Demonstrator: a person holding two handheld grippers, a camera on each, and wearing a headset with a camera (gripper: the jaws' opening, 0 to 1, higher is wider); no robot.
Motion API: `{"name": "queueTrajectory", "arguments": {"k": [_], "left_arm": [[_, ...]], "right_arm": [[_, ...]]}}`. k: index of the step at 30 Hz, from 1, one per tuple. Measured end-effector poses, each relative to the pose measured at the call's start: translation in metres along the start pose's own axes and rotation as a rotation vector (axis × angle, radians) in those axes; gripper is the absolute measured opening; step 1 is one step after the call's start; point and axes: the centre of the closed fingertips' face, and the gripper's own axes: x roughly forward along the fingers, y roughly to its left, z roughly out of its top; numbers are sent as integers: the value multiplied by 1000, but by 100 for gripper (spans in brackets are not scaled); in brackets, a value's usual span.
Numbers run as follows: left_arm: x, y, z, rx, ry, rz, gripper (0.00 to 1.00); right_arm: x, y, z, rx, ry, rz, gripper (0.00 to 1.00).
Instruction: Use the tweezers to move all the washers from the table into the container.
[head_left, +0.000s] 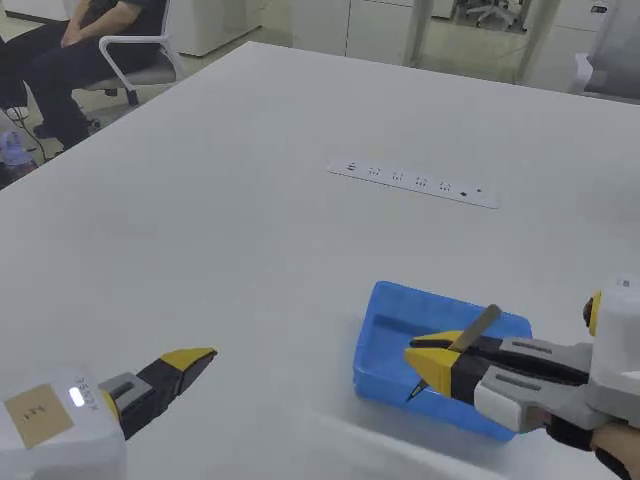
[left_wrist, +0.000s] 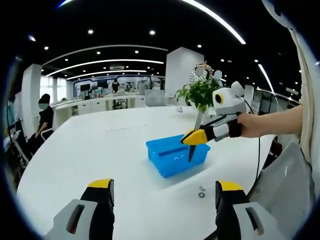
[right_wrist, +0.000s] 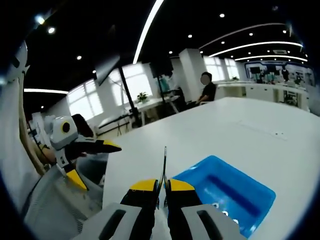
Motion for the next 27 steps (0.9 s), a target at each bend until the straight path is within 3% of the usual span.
{"name": "queueTrajectory", "arguments": {"k": [5, 15, 27], "left_arm": [[0, -1, 0, -2, 2, -1, 85], [0, -2, -1, 2, 9, -6, 84], [1, -3, -2, 4, 15, -12, 84]], "right_arm": [[1, 8, -17, 31, 27, 22, 4], [0, 11, -49, 115, 75, 28, 4], [0, 15, -65, 141, 114, 32, 4]]}}
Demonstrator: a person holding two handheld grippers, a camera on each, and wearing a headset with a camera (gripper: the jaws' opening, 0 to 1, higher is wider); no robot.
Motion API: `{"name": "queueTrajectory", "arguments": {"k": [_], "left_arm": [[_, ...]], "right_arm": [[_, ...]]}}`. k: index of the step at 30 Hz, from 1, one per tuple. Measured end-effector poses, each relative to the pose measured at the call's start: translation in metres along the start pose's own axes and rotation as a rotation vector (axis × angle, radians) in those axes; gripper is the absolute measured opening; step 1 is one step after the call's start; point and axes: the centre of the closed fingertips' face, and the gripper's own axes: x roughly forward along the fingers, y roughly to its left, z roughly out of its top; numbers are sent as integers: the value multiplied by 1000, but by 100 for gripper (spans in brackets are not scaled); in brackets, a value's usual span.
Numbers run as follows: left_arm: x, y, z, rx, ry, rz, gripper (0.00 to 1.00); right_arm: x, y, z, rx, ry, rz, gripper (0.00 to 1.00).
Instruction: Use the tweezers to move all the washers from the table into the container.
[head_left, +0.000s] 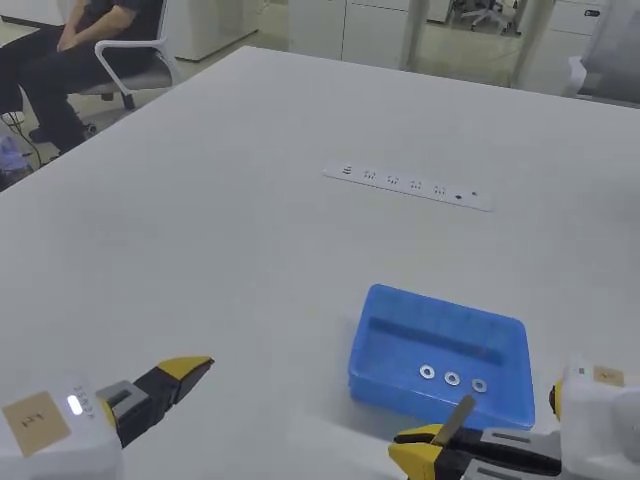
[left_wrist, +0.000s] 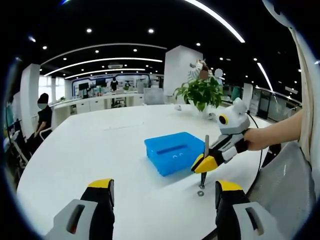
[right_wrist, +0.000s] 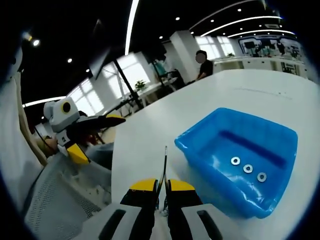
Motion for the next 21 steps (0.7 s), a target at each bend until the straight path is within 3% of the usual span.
{"name": "queueTrajectory", "arguments": {"k": [11, 21], "left_arm": [[0, 1, 0, -1, 0, 1, 84], [1, 1, -1, 2, 3, 1, 84]], "right_arm": [[3, 4, -5, -71, 37, -2, 5], [4, 18, -11, -269, 94, 15, 5]]}}
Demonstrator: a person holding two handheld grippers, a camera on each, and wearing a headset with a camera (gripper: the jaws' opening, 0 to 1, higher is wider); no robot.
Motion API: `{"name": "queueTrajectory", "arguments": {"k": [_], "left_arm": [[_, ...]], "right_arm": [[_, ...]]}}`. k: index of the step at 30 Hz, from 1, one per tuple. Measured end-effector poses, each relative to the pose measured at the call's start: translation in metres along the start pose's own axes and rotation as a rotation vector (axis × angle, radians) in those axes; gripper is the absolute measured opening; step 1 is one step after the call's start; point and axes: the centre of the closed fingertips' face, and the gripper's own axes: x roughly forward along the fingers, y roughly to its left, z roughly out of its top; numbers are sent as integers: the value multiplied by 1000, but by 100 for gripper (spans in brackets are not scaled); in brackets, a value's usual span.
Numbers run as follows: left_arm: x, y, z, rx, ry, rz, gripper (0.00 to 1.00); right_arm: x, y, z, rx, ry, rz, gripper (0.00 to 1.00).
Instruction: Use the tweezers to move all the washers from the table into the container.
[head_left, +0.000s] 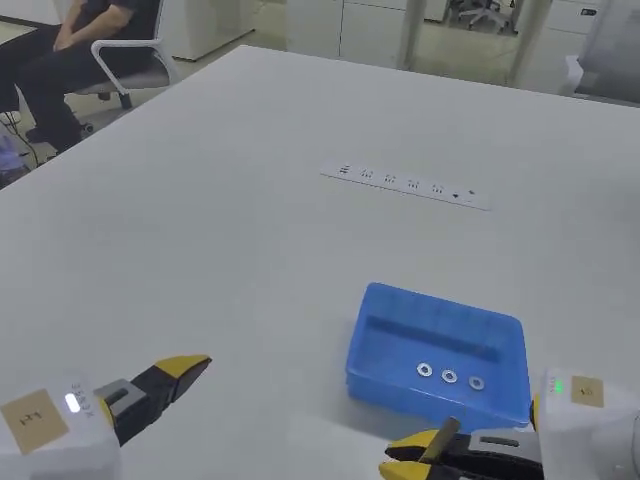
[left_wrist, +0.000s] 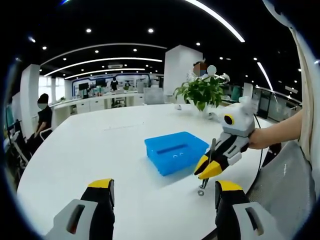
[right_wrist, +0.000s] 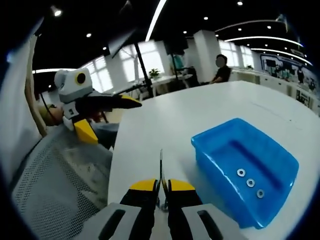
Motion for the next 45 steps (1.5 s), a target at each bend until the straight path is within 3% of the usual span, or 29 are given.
{"name": "queueTrajectory", "arguments": {"k": [9, 20, 35, 40, 42, 43, 44, 45], "left_arm": [[0, -1, 0, 1, 0, -1, 84], [0, 0, 0, 0, 0, -3, 84], [0, 1, 0, -5, -7, 1, 84], [0, 1, 0, -4, -7, 1, 84], [0, 1, 0, -2, -6, 1, 84], [0, 0, 0, -3, -6, 0, 84], [0, 0, 0, -2, -6, 1, 84], [0, 1, 0, -2, -6, 2, 84]], "right_arm": [[3, 11, -4, -185, 83, 8, 5], [6, 13, -4, -246, 102, 16, 4], [2, -1, -2, -71, 50, -27, 3], [-1, -6, -1, 64, -19, -47, 4], [-2, -5, -3, 153, -48, -32, 4], [-3, -7, 1, 177, -94, -32, 3], [-5, -7, -4, 219, -86, -41, 3], [-8, -12, -3, 239, -122, -65, 3]]}}
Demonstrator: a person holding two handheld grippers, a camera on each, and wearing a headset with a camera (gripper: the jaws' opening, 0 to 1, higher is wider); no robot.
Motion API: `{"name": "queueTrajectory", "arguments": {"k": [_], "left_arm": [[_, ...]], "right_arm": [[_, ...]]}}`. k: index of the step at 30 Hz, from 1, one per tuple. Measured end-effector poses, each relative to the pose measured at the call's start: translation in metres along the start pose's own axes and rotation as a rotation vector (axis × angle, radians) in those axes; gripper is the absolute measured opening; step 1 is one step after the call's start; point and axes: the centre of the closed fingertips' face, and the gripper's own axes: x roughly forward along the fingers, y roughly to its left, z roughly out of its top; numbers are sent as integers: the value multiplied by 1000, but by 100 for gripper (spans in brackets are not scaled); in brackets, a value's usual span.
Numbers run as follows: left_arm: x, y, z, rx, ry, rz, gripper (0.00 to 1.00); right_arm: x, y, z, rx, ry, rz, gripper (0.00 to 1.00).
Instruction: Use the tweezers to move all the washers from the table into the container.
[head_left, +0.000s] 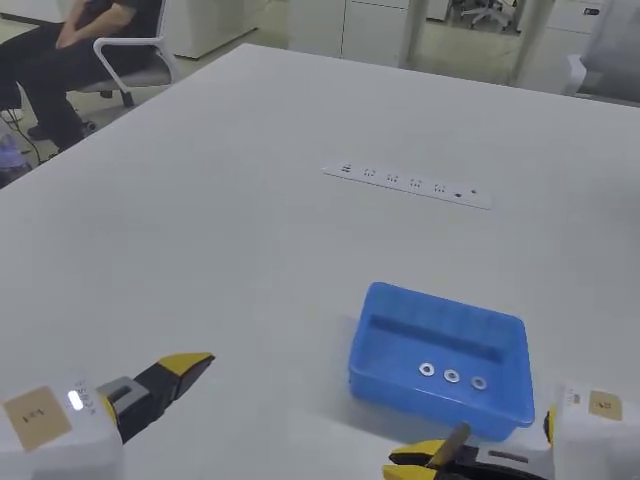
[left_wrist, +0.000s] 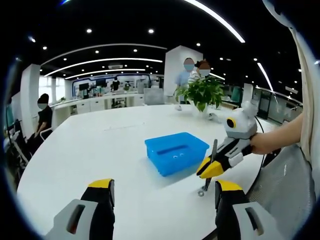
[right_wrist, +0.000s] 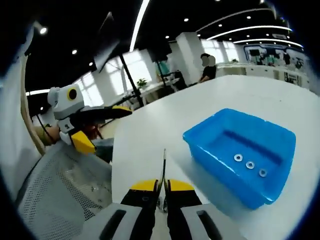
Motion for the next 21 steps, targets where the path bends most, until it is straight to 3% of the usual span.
{"name": "queueTrajectory", "arguments": {"k": [2, 6, 10, 21], "left_arm": [[0, 0, 0, -2, 0, 0, 84], [0, -1, 0, -2, 1, -2, 84], [0, -2, 0, 3, 3, -7, 84], [0, -1, 0, 2, 2, -4, 83]], "right_arm": [[-4, -3, 2, 77, -38, -10, 3], [-13, -8, 8, 151, -96, -25, 4], [-17, -10, 13, 159, -113, -31, 4], [-23, -11, 52, 131, -187, -31, 4]]}}
